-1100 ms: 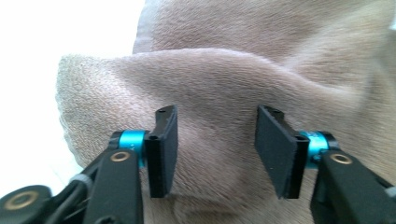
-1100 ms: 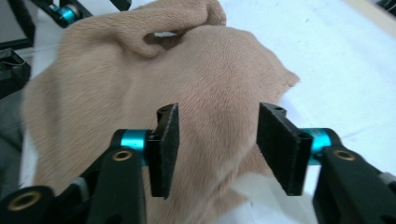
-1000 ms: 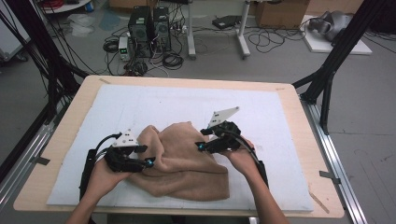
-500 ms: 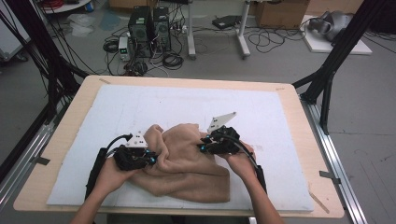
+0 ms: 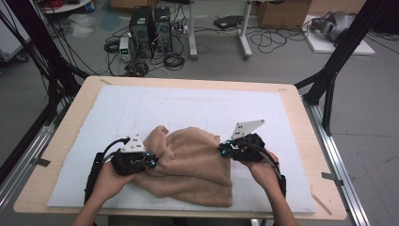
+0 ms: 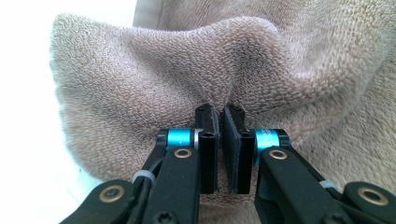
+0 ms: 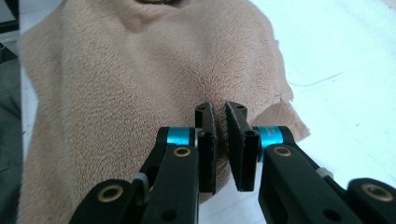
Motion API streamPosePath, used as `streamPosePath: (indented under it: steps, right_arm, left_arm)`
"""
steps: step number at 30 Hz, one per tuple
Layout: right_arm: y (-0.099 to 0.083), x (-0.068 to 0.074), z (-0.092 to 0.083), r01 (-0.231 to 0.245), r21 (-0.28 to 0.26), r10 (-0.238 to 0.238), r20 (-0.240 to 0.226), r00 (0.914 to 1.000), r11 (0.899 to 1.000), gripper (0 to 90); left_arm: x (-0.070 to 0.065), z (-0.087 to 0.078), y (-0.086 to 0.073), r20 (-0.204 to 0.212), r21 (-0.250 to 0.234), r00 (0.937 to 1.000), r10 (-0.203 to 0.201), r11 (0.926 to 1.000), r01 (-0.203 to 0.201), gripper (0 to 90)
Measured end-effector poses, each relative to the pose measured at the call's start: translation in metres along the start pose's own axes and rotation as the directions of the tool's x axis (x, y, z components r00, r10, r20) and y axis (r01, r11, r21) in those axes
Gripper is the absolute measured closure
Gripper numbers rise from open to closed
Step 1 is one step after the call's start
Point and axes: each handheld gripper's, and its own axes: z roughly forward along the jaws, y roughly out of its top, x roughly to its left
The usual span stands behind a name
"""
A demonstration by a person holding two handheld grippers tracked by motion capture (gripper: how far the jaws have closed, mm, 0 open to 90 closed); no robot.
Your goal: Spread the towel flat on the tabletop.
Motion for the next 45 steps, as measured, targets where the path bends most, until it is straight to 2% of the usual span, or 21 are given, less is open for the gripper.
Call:
streamPosePath:
  steps: [5,8,9,11,16,19,20,21,24,28,29,31,34,35,37,38,40,41,43,44,45]
  right_arm:
    - [-0.011,0.005,-0.008,-0.013,-0.001,0.013,0.004,0.9999,1.0,83.5]
    - [-0.023,0.009,-0.015,-0.031,0.007,0.031,0.0,0.9995,0.999,83.8]
    - [-0.033,0.014,-0.016,-0.038,0.023,0.038,-0.001,0.9993,0.999,83.9]
    - [-0.035,0.016,-0.016,-0.039,0.021,0.039,-0.005,0.9992,0.999,83.9]
    - [-0.043,0.023,-0.013,-0.039,0.039,0.04,-0.04,0.9984,0.999,82.5]
    - [-0.04,0.021,-0.019,-0.049,0.008,0.049,-0.052,0.9974,0.999,75.9]
    - [-0.033,0.017,-0.024,-0.047,-0.03,0.046,-0.041,0.9981,0.998,70.8]
    - [-0.03,0.016,-0.026,-0.047,-0.034,0.046,-0.035,0.9984,0.998,68.7]
    - [-0.023,0.011,-0.028,-0.046,-0.051,0.045,-0.025,0.9987,0.998,65.5]
    - [-0.013,-0.002,-0.022,-0.071,-0.069,0.07,-0.015,0.9974,0.995,57.8]
    - [-0.011,-0.009,-0.012,-0.088,-0.075,0.087,-0.023,0.996,0.993,51.3]
    - [-0.011,-0.012,-0.002,-0.1,-0.052,0.098,-0.034,0.9946,0.994,49.0]
    - [-0.012,-0.014,0.015,-0.11,-0.014,0.108,-0.071,0.9915,0.994,47.7]
    - [-0.012,-0.014,0.015,-0.11,-0.014,0.108,-0.071,0.9915,0.994,47.7]
    - [-0.014,-0.011,0.024,-0.107,0.008,0.107,-0.094,0.9898,0.994,51.3]
    - [-0.016,-0.01,0.029,-0.097,0.028,0.099,-0.103,0.9897,0.995,59.4]
    - [-0.018,-0.01,0.03,-0.091,0.035,0.094,-0.105,0.9901,0.995,63.4]
    - [-0.02,-0.009,0.03,-0.092,0.037,0.095,-0.114,0.9889,0.995,73.1]
    - [-0.021,-0.01,0.03,-0.089,0.035,0.092,-0.116,0.9889,0.995,75.5]
    - [-0.021,-0.01,0.028,-0.088,0.038,0.092,-0.123,0.9881,0.995,79.5]
    - [-0.021,-0.01,0.028,-0.083,0.04,0.087,-0.126,0.9882,0.996,80.4]
  left_arm:
    - [-0.001,-0.007,-0.01,0.005,0.004,0.9999,-0.014,0.9999,0.014,84.5]
    - [-0.002,-0.008,-0.017,0.028,-0.006,0.999,-0.033,0.9994,0.034,84.7]
    - [-0.002,-0.007,-0.019,0.041,0.0,0.9987,-0.031,0.9995,0.031,84.9]
    - [-0.006,-0.004,-0.019,0.036,0.025,0.9992,-0.017,0.9996,0.016,84.9]
    - [-0.01,-0.004,-0.022,0.055,0.033,0.9982,-0.026,0.9992,0.024,83.9]
    - [-0.01,-0.012,-0.02,0.066,0.015,0.997,-0.041,0.9991,0.04,76.4]
    - [-0.008,-0.016,-0.018,0.067,0.007,0.997,-0.039,0.9992,0.039,70.3]
    - [-0.008,-0.019,-0.016,0.067,0.0,0.9967,-0.044,0.999,0.045,67.6]
    - [-0.004,-0.028,-0.005,0.058,-0.027,0.9974,-0.041,0.9987,0.043,63.9]
    - [0.004,-0.034,0.012,0.009,-0.062,0.9994,-0.033,0.9975,0.033,60.5]
    - [0.009,-0.033,0.016,-0.004,-0.066,0.9993,-0.037,0.9971,0.037,57.2]
    - [0.015,-0.027,0.02,-0.032,-0.062,0.9987,-0.04,0.9974,0.038,52.0]
    - [0.027,-0.01,0.021,-0.083,-0.005,0.9958,-0.037,0.9993,0.036,44.4]
    - [0.027,-0.01,0.021,-0.083,-0.005,0.9958,-0.037,0.9993,0.036,41.2]
    - [0.034,-0.001,0.019,-0.08,0.049,0.9959,-0.042,0.9978,0.046,39.3]
    - [0.036,0.003,0.017,-0.078,0.066,0.9958,-0.048,0.9964,0.053,39.6]
    - [0.042,0.011,0.013,-0.061,0.12,0.9954,-0.074,0.9894,0.081,40.3]
    - [0.043,0.014,0.011,-0.051,0.138,0.9956,-0.078,0.9868,0.085,44.0]
    - [0.044,0.02,0.006,-0.027,0.172,0.9963,-0.082,0.9813,0.086,47.8]
    - [0.044,0.021,0.005,-0.023,0.183,0.9963,-0.083,0.9794,0.085,58.6]
    - [0.043,0.026,0.001,-0.006,0.21,0.9965,-0.083,0.9743,0.083,62.6]
